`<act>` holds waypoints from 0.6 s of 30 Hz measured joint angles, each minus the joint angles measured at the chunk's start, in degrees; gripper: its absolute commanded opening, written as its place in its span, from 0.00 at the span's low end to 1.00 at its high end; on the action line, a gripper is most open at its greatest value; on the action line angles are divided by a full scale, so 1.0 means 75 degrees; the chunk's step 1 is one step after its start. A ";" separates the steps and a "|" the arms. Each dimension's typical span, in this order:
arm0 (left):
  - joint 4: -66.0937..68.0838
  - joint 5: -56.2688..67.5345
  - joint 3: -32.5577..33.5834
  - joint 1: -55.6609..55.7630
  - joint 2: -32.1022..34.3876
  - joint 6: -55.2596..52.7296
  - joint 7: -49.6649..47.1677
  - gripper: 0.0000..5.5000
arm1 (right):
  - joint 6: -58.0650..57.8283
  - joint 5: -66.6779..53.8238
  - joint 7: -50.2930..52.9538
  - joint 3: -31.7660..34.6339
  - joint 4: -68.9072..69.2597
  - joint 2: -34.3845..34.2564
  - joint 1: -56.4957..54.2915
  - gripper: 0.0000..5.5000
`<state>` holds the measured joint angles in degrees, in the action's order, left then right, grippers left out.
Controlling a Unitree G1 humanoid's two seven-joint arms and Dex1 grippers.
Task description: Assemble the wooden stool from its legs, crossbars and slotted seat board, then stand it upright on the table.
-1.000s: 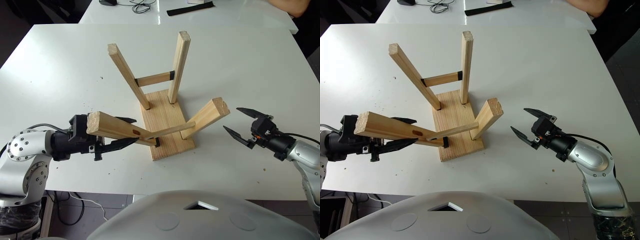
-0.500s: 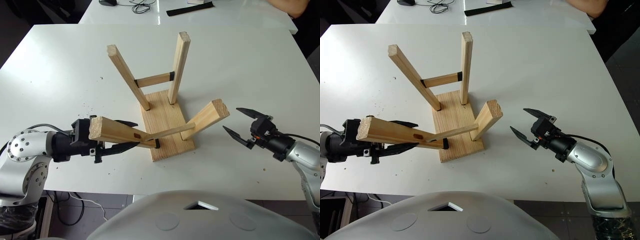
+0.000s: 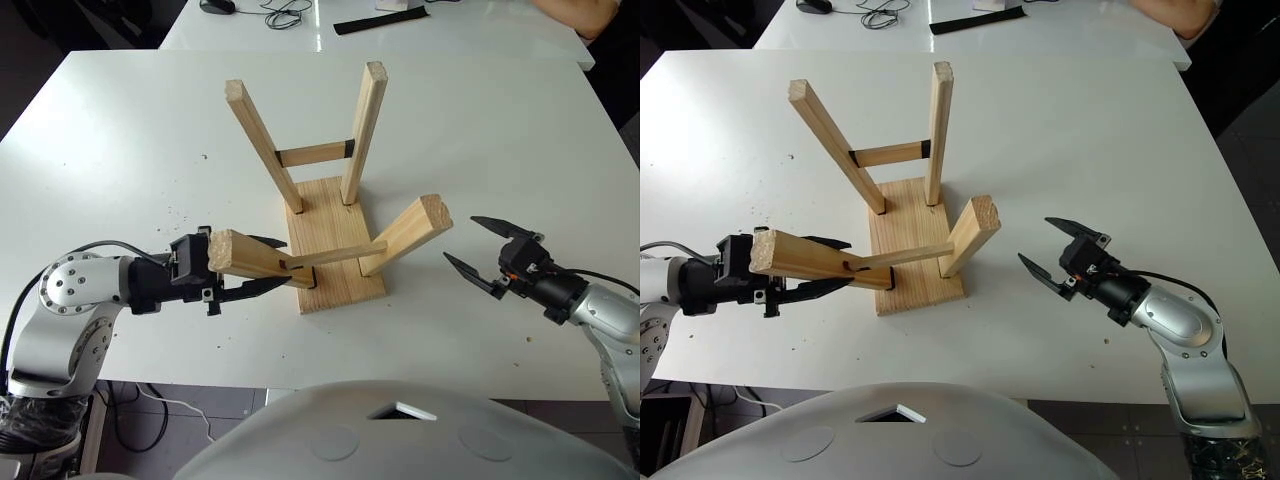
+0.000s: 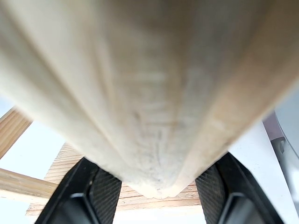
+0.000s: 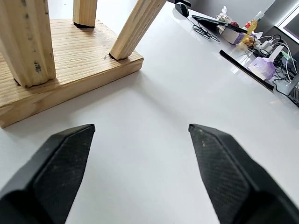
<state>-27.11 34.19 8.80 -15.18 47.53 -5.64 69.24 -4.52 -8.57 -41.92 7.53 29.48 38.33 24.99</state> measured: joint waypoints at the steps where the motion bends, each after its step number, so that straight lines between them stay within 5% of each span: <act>1: -0.0020 -0.0048 -0.0049 0.0046 0.0005 -0.0009 -0.0069 0.38 | 0.0000 0.0013 0.0003 -0.0031 0.0034 0.0001 0.0000 0.67; 10: -0.0489 -0.0439 -0.0886 0.1220 0.0010 -0.1491 -0.1542 0.38 | -0.0659 -0.0173 -0.0166 -0.0173 0.0885 0.0124 0.0202 0.67; 18: 0.0068 -0.0787 -0.1594 0.2392 -0.0230 -0.2219 -0.2588 0.38 | -0.2446 -0.2648 -0.0465 -0.0015 0.2666 0.0349 0.0508 0.67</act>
<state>-26.60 28.28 -3.15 2.76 45.80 -22.28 49.83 -22.86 -28.43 -45.41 7.42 49.47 40.94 28.80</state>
